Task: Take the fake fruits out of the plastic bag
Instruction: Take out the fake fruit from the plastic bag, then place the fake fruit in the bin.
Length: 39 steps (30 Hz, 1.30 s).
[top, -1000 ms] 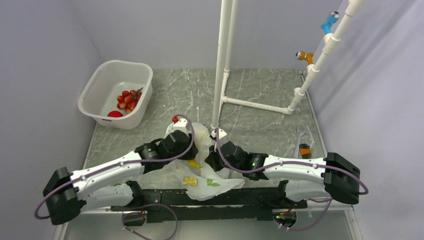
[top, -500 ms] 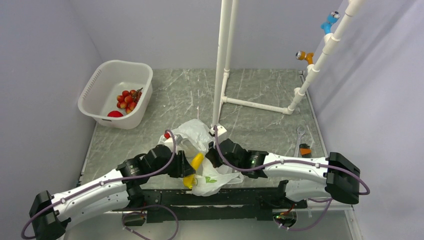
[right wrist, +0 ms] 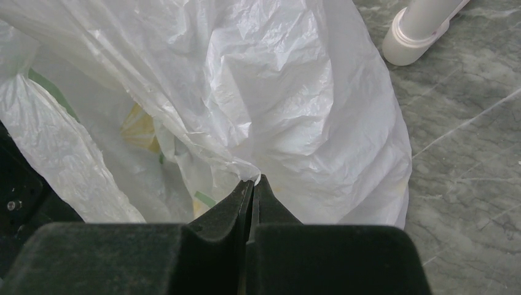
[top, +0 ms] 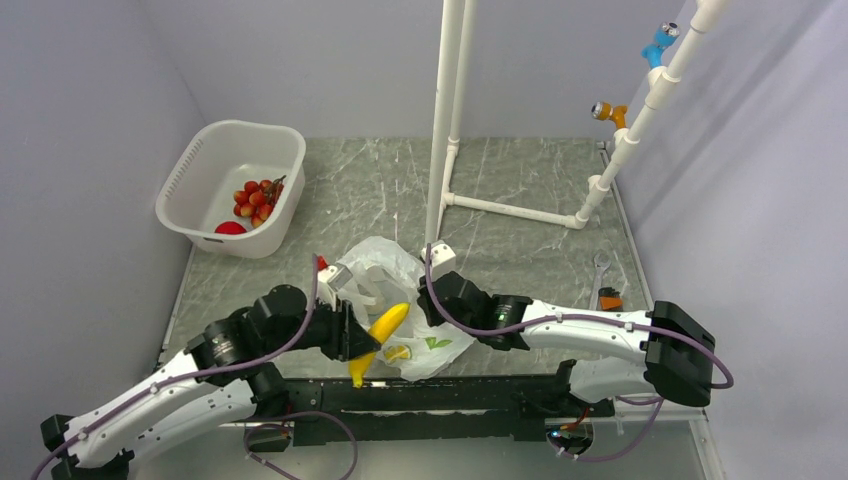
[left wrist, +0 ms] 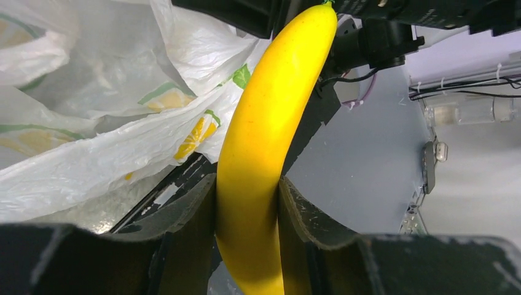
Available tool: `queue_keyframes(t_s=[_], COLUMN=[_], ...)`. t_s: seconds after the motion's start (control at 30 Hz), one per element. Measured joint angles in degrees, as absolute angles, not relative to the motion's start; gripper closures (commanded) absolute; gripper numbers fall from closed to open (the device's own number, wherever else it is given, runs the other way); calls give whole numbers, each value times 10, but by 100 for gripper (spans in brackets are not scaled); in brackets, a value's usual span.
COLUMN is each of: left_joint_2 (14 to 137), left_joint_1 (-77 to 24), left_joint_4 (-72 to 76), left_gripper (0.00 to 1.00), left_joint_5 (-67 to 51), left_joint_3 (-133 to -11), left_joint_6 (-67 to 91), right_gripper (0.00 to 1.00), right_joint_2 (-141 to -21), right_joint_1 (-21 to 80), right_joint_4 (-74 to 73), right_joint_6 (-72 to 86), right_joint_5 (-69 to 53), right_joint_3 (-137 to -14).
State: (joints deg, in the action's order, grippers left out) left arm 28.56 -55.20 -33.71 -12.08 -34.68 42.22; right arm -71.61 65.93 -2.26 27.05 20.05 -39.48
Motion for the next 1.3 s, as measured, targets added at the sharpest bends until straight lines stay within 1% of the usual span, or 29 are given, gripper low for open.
queue_keyframes(t_s=[0.07, 0.23, 0.37, 0.53, 0.6, 0.7, 0.83, 0.93, 1.03, 1.13, 1.3], left_joint_2=[283, 279, 303, 380, 418, 455, 473, 493, 547, 627, 764], left_joint_1=[-552, -552, -552, -547, -526, -462, -329, -234, -137, -35, 84], left_joint_4=[-353, -447, -509, -560, -572, -560, -504, -462, -425, -388, -350], left_gripper=[98, 100, 100, 100, 100, 100, 100, 100, 100, 100, 100], left_joint_5=[-113, -25, 85, 244, 312, 363, 359, 339, 309, 257, 179], left_joint_3=[-363, -461, -578, -690, -700, -674, -616, -615, -648, -702, -771], left_joint_6=[414, 400, 385, 360, 351, 324, 271, 232, 203, 199, 207], right_gripper=[100, 100, 100, 100, 100, 100, 100, 100, 100, 100, 100], right_joint_2=[-716, -716, -716, -715, -713, -711, -704, -698, -696, -695, -695], right_joint_1=[659, 659, 659, 659, 659, 659, 659, 659, 659, 659, 659], right_joint_4=[-22, -22, -22, -22, -22, -23, -27, -30, -31, -35, -43], right_joint_6=[271, 271, 272, 272, 272, 273, 273, 273, 273, 274, 277], right_joint_5=[200, 195, 190, 190, 190, 190, 190, 190, 190, 187, 175], right_joint_3=[-395, -395, -394, -389, -384, -380, -377, -377, -377, -377, -377])
